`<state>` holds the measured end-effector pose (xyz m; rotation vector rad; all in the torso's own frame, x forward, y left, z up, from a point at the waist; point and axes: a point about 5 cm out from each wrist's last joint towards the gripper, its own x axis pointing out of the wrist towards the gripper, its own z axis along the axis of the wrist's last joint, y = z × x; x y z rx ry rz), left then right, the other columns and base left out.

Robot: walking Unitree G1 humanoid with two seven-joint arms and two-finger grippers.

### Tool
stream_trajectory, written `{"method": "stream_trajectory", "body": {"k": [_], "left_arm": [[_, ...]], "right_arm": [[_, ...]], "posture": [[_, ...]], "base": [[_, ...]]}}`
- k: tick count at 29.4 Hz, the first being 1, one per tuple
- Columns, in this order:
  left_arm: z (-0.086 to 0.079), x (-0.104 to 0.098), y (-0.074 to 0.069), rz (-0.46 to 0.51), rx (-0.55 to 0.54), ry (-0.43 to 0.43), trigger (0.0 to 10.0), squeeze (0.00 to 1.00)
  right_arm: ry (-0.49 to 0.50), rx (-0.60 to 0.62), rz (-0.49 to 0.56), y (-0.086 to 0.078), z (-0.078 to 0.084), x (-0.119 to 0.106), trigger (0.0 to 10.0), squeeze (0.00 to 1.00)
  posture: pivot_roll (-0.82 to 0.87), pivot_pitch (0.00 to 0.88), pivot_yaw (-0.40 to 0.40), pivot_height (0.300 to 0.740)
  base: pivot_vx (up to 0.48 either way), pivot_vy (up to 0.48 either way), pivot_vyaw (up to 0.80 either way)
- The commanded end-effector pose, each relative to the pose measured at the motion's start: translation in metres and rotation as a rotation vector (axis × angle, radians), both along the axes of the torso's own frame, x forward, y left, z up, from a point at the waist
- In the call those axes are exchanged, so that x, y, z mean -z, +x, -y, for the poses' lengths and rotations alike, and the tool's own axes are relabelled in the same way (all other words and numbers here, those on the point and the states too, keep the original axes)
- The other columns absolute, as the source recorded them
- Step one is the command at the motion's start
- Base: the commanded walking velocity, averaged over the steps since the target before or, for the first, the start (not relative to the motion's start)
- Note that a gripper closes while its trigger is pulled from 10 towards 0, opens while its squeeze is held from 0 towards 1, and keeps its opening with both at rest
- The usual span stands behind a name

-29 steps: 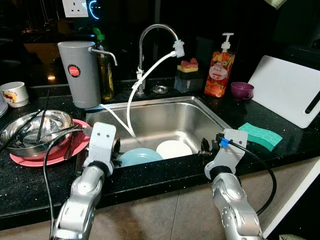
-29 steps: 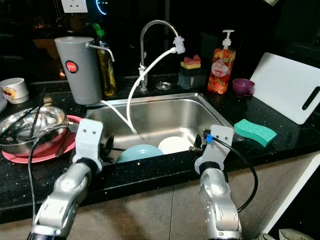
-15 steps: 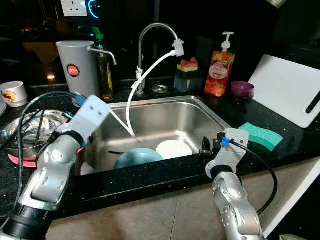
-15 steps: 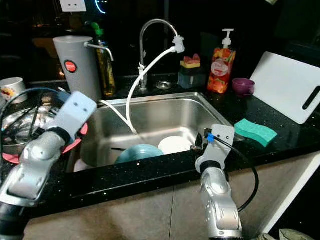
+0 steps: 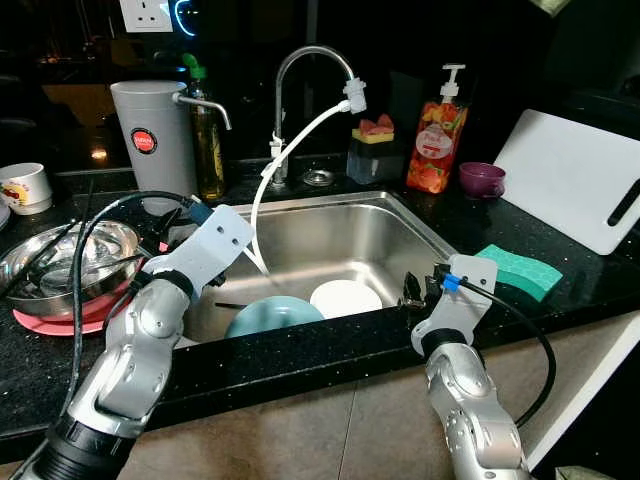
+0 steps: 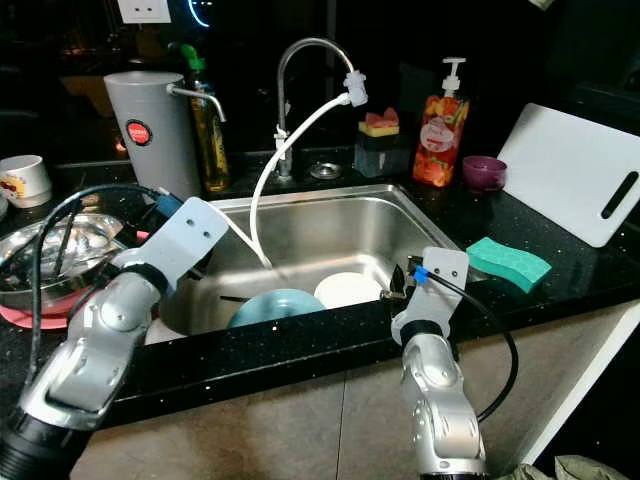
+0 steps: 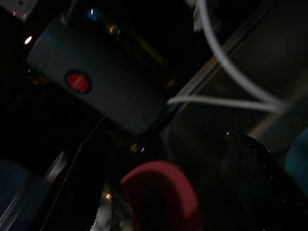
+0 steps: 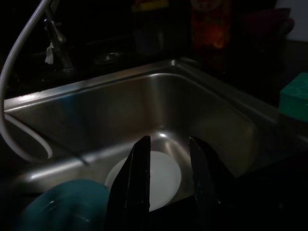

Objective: Kitchen organization

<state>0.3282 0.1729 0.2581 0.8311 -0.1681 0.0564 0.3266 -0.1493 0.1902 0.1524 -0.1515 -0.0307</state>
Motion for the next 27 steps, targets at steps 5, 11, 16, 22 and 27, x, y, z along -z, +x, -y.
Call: {"method": "stream_trajectory", "body": {"k": [5,11,16,22,27], "left_arm": [[-0.029,0.001,0.001,-0.038,-0.109,0.097,10.0,0.0],[-0.052,0.002,-0.004,-0.067,-0.196,0.153,10.0,0.0],[-0.056,0.008,-0.004,-0.114,-0.2,0.11,4.5,0.0],[-0.052,0.013,0.0,-0.117,-0.193,0.094,0.0,0.0],[-0.047,0.016,0.003,-0.117,-0.174,0.092,0.0,0.0]], "right_arm": [[-0.001,-0.016,-0.005,0.003,-0.003,-0.001,10.0,0.0],[0.001,-0.016,-0.01,0.003,-0.004,0.002,10.0,0.0],[0.002,-0.021,-0.008,0.005,-0.004,0.001,10.0,0.0],[0.002,-0.018,-0.003,0.006,-0.003,-0.001,10.0,0.0],[0.004,-0.012,-0.001,0.006,-0.002,-0.001,10.0,0.0]], "posture": [[0.06,0.053,-0.048,0.74],[0.07,0.051,-0.046,0.74],[0.08,0.051,-0.051,0.74],[0.07,0.047,-0.052,0.74],[0.07,0.042,-0.042,0.74]], "base": [[0.0,0.0,0.0],[0.0,0.0,0.0],[0.0,0.0,0.0],[0.0,0.0,0.0],[0.0,0.0,0.0]]}}
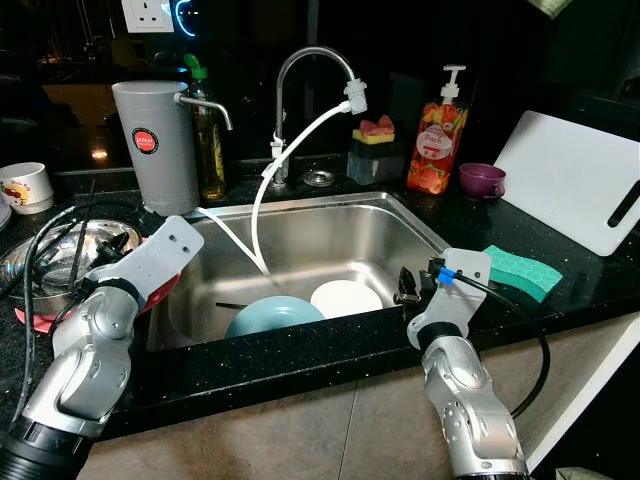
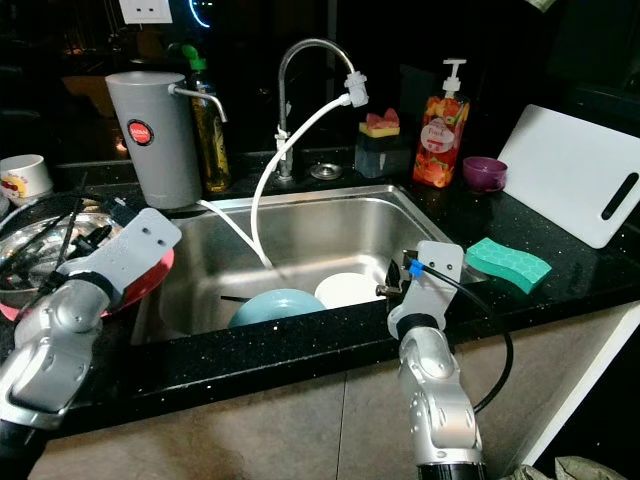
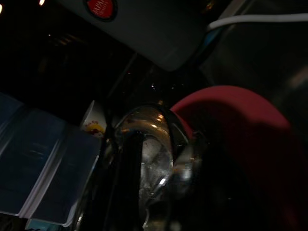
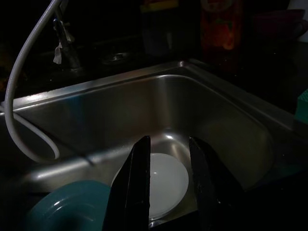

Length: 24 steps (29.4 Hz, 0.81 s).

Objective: Kitchen organization

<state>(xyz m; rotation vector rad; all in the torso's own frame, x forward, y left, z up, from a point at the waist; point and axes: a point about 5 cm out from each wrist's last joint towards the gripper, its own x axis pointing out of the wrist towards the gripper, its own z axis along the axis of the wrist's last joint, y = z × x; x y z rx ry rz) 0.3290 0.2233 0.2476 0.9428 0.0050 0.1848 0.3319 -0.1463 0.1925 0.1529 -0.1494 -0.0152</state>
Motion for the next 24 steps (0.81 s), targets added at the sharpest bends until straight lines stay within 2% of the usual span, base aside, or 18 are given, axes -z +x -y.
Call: {"method": "stream_trajectory", "body": {"k": [1,5,11,15,16,22,24], "left_arm": [[0.005,0.005,0.002,-0.014,0.021,-0.008,0.0,0.0],[0.006,0.005,0.004,-0.01,0.029,-0.021,0.0,0.0],[0.013,-0.01,0.004,0.099,0.061,-0.04,0.0,0.0],[0.013,-0.022,0.003,0.183,0.056,0.009,0.0,0.0],[0.012,-0.026,0.003,0.211,0.049,0.027,10.0,0.0],[0.019,-0.05,0.0,0.378,0.075,0.114,10.0,0.0],[0.021,-0.053,0.0,0.4,0.084,0.115,10.0,0.0]], "right_arm": [[0.007,0.006,0.001,0.001,0.001,0.002,10.0,0.0],[0.01,0.007,0.002,0.002,0.001,0.001,10.0,0.0],[0.009,0.005,0.002,0.002,0.0,0.002,10.0,0.0],[0.01,0.005,0.006,0.002,0.0,0.001,10.0,0.0],[0.01,0.004,0.006,0.003,0.0,0.001,10.0,0.0],[0.012,0.003,0.005,0.003,-0.001,0.001,10.0,0.0],[0.013,0.004,0.005,0.003,-0.001,0.001,10.0,0.0]], "posture": [[0.07,0.042,-0.042,0.74],[0.07,0.041,-0.041,0.74],[0.08,0.04,-0.046,0.74],[0.08,0.04,-0.046,0.74],[0.08,0.04,-0.046,0.74],[0.08,0.039,-0.045,0.74],[0.08,0.039,-0.045,0.74]], "base": [[0.0,0.0,0.0],[0.0,0.0,0.0],[0.0,0.0,0.0],[0.0,0.0,0.0],[0.0,0.0,0.0],[0.0,0.0,0.0],[0.0,0.0,0.0]]}}
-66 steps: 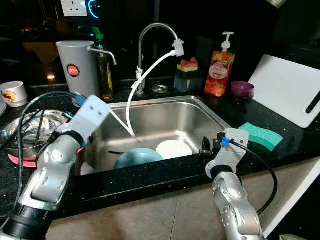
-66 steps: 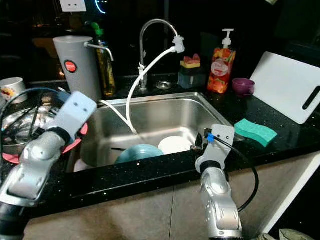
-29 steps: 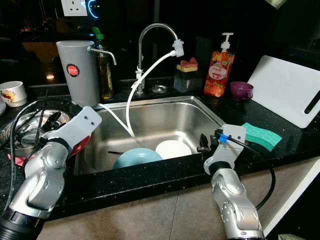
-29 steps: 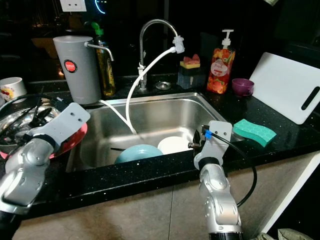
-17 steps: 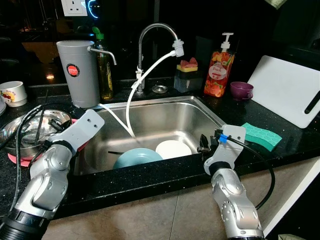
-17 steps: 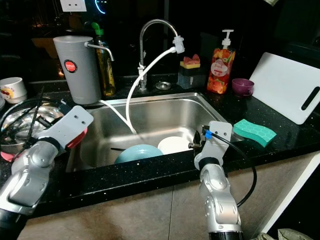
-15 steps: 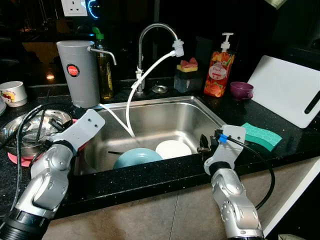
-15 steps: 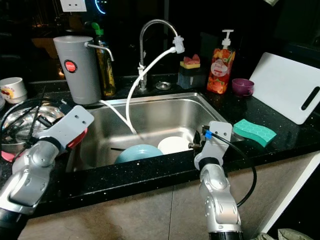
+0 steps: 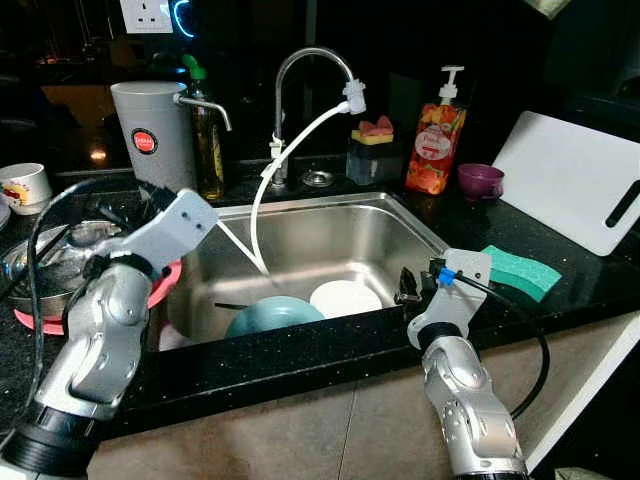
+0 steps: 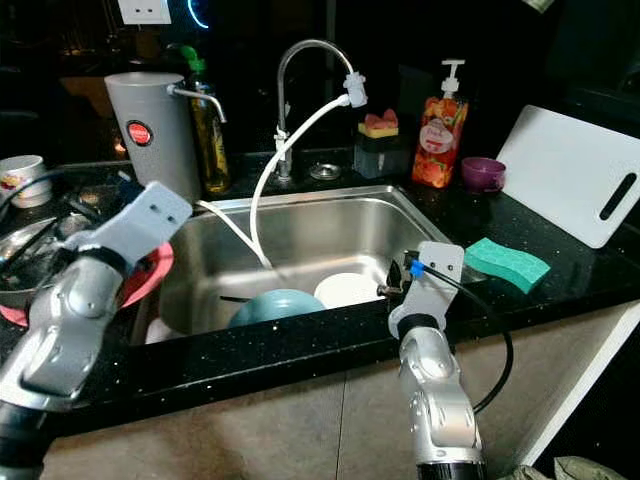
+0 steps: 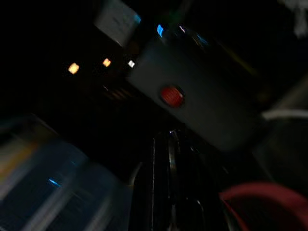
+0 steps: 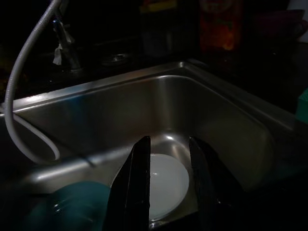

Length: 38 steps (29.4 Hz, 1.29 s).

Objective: Kitchen organization

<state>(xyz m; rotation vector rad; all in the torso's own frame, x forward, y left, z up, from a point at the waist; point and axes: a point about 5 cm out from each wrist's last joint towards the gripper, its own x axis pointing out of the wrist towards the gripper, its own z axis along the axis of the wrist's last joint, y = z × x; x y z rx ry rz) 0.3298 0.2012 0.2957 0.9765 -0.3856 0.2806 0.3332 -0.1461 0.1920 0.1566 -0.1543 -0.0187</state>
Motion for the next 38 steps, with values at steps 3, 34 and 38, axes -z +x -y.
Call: {"method": "stream_trajectory", "body": {"k": [3,34,38], "left_arm": [[0.003,-0.015,-0.002,0.076,0.05,-0.066,10.0,0.0],[0.1,0.047,0.025,-0.38,0.585,-0.641,10.0,0.0],[0.093,0.057,0.032,-0.406,0.532,-0.73,10.0,0.0]], "right_arm": [[0.009,0.003,0.001,0.001,0.0,0.0,10.0,0.0],[0.013,-0.044,0.065,0.001,-0.009,-0.017,10.0,0.0],[-0.014,-0.164,0.146,-0.001,-0.031,-0.039,10.0,0.0]], "posture": [[0.08,0.039,-0.044,0.74],[0.04,0.023,-0.048,0.74],[0.04,0.021,-0.05,0.74]], "base": [[0.0,0.0,0.0],[0.0,0.0,0.0],[0.0,0.0,0.0]]}}
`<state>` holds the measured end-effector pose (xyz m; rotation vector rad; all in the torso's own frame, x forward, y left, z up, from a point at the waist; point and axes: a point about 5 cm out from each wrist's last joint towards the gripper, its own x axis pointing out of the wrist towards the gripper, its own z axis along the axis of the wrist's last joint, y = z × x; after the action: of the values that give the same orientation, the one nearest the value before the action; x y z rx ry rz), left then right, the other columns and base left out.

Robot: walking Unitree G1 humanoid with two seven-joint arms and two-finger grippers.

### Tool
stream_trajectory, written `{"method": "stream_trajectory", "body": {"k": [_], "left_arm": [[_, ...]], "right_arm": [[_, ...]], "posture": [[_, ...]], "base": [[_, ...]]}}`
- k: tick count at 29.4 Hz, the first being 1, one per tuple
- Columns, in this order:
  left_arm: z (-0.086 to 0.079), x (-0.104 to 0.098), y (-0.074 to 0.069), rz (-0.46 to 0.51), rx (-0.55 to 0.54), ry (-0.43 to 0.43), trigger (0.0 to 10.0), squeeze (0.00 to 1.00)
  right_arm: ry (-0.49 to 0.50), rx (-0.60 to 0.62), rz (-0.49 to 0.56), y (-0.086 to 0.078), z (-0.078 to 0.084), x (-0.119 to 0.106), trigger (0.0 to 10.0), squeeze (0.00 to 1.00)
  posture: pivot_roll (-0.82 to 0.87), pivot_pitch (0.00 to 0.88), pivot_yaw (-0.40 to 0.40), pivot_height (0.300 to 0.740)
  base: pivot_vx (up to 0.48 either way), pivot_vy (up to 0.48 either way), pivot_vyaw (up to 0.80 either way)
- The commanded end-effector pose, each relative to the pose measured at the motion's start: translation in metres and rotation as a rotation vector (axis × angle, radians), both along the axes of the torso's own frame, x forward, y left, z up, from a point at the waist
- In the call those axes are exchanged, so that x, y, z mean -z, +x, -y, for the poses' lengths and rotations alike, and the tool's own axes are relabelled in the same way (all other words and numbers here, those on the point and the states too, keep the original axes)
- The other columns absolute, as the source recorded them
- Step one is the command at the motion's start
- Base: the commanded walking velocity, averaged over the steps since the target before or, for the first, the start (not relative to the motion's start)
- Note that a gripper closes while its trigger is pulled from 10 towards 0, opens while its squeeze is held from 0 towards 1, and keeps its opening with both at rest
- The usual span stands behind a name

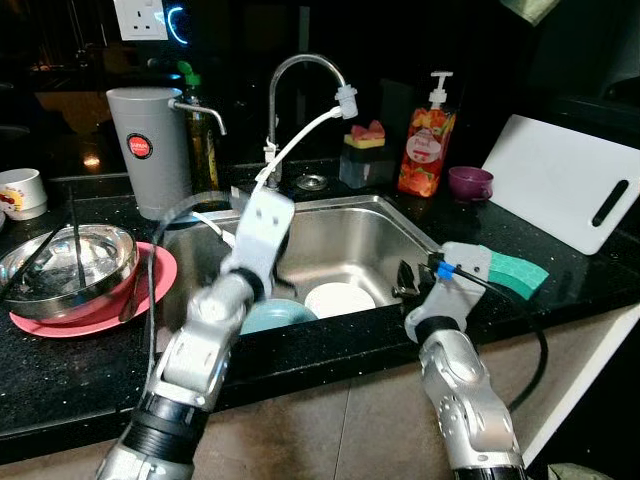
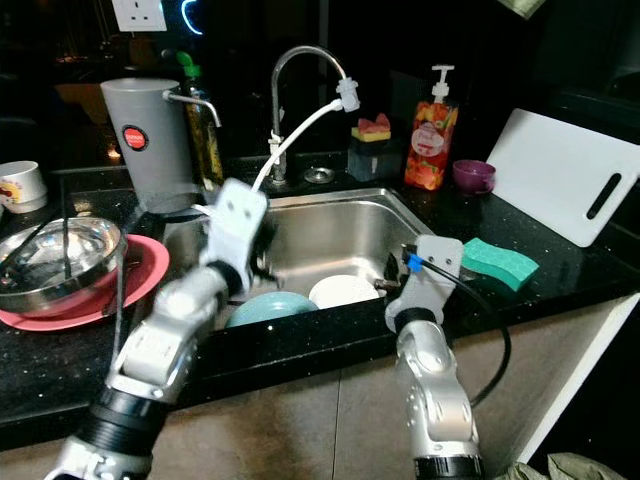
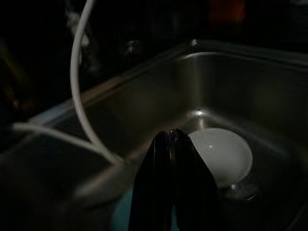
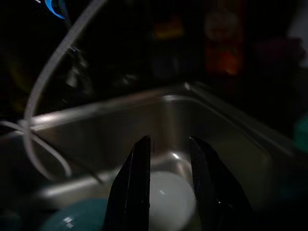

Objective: Kitchen organization

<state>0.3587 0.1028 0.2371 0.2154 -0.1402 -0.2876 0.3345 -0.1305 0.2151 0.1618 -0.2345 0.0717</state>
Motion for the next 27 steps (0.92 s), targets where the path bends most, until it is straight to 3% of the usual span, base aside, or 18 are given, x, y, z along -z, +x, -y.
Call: {"method": "stream_trajectory", "body": {"k": [1,5,10,13,14,15,16,22,23,27], "left_arm": [[-0.008,-0.002,0.005,-0.009,-0.035,-0.063,10.0,0.0],[-0.011,-0.006,0.011,-0.002,-0.049,-0.121,10.0,0.0],[-0.017,-0.01,0.026,-0.049,-0.09,-0.234,10.0,0.0],[-0.023,-0.008,0.029,-0.078,-0.114,-0.252,10.0,0.0],[-0.027,-0.008,0.031,-0.088,-0.13,-0.258,10.0,0.37],[-0.027,-0.008,0.031,-0.088,-0.13,-0.258,10.0,0.37],[-0.033,-0.005,0.034,-0.11,-0.153,-0.278,10.0,1.0],[-0.04,-0.001,0.035,-0.123,-0.172,-0.306,10.0,1.0],[-0.038,-0.009,0.033,-0.071,-0.137,-0.345,10.0,0.0],[-0.039,-0.022,0.029,0.008,-0.093,-0.394,10.0,0.0]], "right_arm": [[-0.033,-0.127,0.088,-0.004,-0.024,-0.023,10.0,0.0],[-0.088,-0.195,0.095,0.0,-0.043,-0.027,10.0,0.0],[-0.23,-0.318,-0.013,0.017,-0.068,-0.02,10.0,0.0],[-0.252,-0.377,-0.057,0.022,-0.074,-0.018,10.0,0.0],[-0.264,-0.398,-0.07,0.024,-0.076,-0.018,10.0,0.0],[-0.264,-0.398,-0.07,0.024,-0.076,-0.018,10.0,0.0],[-0.242,-0.443,-0.102,0.026,-0.079,-0.017,10.0,0.0],[-0.221,-0.509,-0.159,0.028,-0.085,-0.015,10.0,0.0],[-0.206,-0.515,-0.14,0.029,-0.084,-0.02,10.0,0.0],[-0.196,-0.519,-0.097,0.029,-0.081,-0.03,10.0,0.0]], "posture": [[0.04,0.021,-0.05,0.74],[0.04,0.017,-0.05,0.74],[0.05,0.026,-0.053,0.74],[0.04,0.028,-0.055,0.74],[0.04,0.03,-0.059,0.74],[0.04,0.03,-0.059,0.74],[0.05,0.034,-0.065,0.74],[0.05,0.041,-0.069,0.74],[0.05,0.05,-0.07,0.74],[0.05,0.056,-0.067,0.74]], "base": [[0.0,0.0,0.0],[0.0,0.0,0.0],[0.0,0.0,0.0],[0.0,0.0,0.0],[0.0,0.0,0.0],[0.0,0.0,0.0],[0.0,0.0,0.0],[0.0,0.0,0.0],[0.0,0.0,0.0],[0.0,0.0,0.0]]}}
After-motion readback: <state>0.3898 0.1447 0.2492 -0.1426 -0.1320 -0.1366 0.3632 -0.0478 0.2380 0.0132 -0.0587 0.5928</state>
